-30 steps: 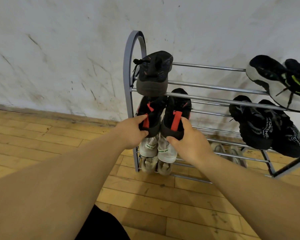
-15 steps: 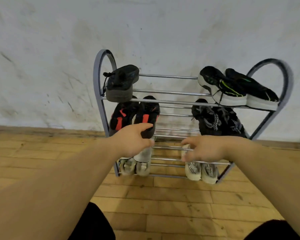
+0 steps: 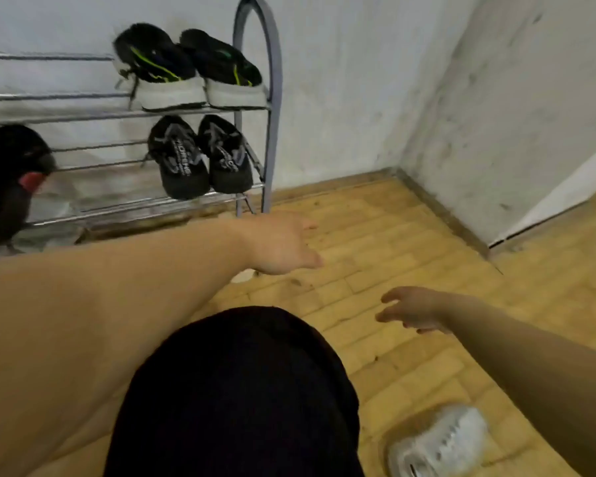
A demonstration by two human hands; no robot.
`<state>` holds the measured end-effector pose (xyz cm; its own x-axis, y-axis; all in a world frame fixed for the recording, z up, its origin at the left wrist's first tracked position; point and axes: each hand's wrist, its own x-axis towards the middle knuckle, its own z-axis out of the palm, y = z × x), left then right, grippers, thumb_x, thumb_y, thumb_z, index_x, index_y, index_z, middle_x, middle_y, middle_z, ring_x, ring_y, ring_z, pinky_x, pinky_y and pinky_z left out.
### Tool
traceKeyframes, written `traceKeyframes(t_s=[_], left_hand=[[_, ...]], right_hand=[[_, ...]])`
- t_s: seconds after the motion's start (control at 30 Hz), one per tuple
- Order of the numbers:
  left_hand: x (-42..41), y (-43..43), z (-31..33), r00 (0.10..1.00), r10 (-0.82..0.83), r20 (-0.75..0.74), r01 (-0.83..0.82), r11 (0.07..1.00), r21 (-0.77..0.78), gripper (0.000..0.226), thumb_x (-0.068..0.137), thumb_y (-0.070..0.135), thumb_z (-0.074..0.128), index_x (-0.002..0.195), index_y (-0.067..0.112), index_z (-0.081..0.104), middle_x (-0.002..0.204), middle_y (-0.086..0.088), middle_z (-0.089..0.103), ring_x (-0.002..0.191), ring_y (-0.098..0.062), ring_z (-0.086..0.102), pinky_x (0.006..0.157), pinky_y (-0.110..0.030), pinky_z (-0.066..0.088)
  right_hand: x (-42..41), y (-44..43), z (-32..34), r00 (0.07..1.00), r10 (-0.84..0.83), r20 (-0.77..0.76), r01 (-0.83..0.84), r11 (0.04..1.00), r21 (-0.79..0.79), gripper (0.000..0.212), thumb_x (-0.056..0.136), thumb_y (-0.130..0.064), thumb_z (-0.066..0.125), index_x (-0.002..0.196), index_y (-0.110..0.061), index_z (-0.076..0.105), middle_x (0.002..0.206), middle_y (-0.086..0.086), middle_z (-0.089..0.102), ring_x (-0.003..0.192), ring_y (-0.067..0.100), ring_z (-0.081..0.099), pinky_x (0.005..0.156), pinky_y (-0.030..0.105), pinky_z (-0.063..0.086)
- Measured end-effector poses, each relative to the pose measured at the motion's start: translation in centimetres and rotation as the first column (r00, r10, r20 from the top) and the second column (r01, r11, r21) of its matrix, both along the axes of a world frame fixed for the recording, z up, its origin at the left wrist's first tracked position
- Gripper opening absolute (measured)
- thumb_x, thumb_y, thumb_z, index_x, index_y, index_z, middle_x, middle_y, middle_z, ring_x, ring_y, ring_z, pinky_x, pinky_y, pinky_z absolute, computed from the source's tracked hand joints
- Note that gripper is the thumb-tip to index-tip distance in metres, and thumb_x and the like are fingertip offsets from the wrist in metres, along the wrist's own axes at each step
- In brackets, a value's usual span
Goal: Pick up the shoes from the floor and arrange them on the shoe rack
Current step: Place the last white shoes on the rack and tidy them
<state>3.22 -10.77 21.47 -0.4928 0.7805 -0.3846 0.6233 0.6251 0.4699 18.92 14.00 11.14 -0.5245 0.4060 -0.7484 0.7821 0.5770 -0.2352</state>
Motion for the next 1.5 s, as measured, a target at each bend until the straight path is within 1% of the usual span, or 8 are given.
traceKeyframes(t_s=[0.3,0.43,0.53,0.77,0.93,1.1,1.2,1.5], left_hand=[[10.0,14.6,-3.3,0.825,-0.564,-0.048,0.55,0.818,-0.168,0.087,0.092,0.066,0.056,0.161,0.039,0.01,0.157,-0.003,0.038,0.13,-0.029,0.051,0.103,-0.044,0.047],[11.4,14.9,-7.2,0.76,-0.646,0.072,0.629,0.703,-0.331,0.091,0.094,0.063,0.056,0.159,0.044,-0.004,0.158,-0.005,0.033,0.131,-0.028,0.05,0.104,-0.044,0.048],[10.7,14.7,-7.6,0.783,-0.616,0.082,0.599,0.712,-0.366,0.089,0.094,0.063,0.055,0.159,0.047,-0.003,0.161,-0.002,0.032,0.128,-0.024,0.054,0.103,-0.043,0.049],[7.9,14.4,-6.0,0.88,-0.472,0.046,0.465,0.84,-0.279,0.088,0.09,0.068,0.057,0.158,0.053,0.003,0.163,0.006,0.035,0.129,-0.02,0.056,0.105,-0.043,0.048],[4.8,11.3,-3.2,0.947,-0.322,0.006,0.317,0.926,-0.207,0.088,0.087,0.07,0.06,0.157,0.054,0.008,0.16,0.011,0.038,0.14,-0.018,0.044,0.111,-0.037,0.036],[0.5,3.2,1.7,0.994,-0.106,0.03,0.109,0.988,-0.108,0.083,0.083,0.071,0.062,0.154,0.056,0.021,0.136,0.018,0.053,0.101,-0.009,0.064,0.083,-0.025,0.048],[-2.0,-4.9,4.1,1.0,0.017,0.005,-0.017,0.997,-0.079,0.085,0.076,0.078,0.059,0.151,0.056,0.026,0.129,0.019,0.056,0.11,-0.007,0.061,0.091,-0.026,0.047],[-3.3,-34.4,5.2,0.795,0.605,0.03,-0.605,0.796,-0.022,0.085,0.077,0.075,0.063,0.152,0.049,0.032,0.136,0.011,0.056,0.124,-0.016,0.055,0.1,-0.034,0.043]], right_hand=[[15.1,3.2,-14.1,0.912,-0.33,0.243,0.331,0.943,0.038,0.093,0.097,-0.056,0.06,0.164,-0.018,0.008,0.157,0.012,0.043,0.145,0.031,0.04,0.112,0.038,0.039],[18.6,1.2,-19.6,0.828,-0.461,0.319,0.461,0.884,0.081,0.105,0.094,-0.067,0.052,0.163,-0.021,-0.011,0.17,0.014,0.005,0.156,0.04,0.011,0.125,0.046,0.014],[18.7,-0.7,-22.2,0.786,-0.573,0.233,0.573,0.816,0.073,0.107,0.087,-0.065,0.057,0.163,-0.024,-0.008,0.167,0.014,0.02,0.154,0.044,0.015,0.125,0.057,0.006],[17.2,-2.3,-21.3,0.625,-0.777,0.073,0.778,0.627,0.017,0.099,0.09,-0.042,0.068,0.161,-0.039,-0.002,0.168,0.023,0.002,0.146,0.05,0.03,0.113,0.051,0.039],[10.9,-1.8,-12.7,0.778,-0.621,-0.093,0.585,0.771,-0.253,0.081,0.093,-0.036,0.065,0.161,-0.035,0.02,0.147,0.022,0.043,0.109,0.037,0.059,0.08,0.044,0.058],[3.0,-3.6,0.1,0.896,-0.36,-0.259,0.241,0.886,-0.397,0.052,0.083,-0.043,0.072,0.13,-0.057,0.058,0.129,-0.005,0.065,0.109,0.023,0.065,0.093,0.046,0.058],[-2.1,-7.1,7.0,0.953,-0.11,-0.281,-0.015,0.912,-0.409,0.043,0.09,-0.038,0.071,0.129,-0.052,0.063,0.129,-0.006,0.067,0.11,0.019,0.064,0.091,0.039,0.055],[-16.5,-31.7,14.3,0.736,0.638,-0.227,-0.674,0.723,-0.15,0.058,0.1,-0.038,0.06,0.154,-0.043,0.041,0.161,-0.003,0.035,0.123,0.026,0.044,0.096,0.042,0.047]])
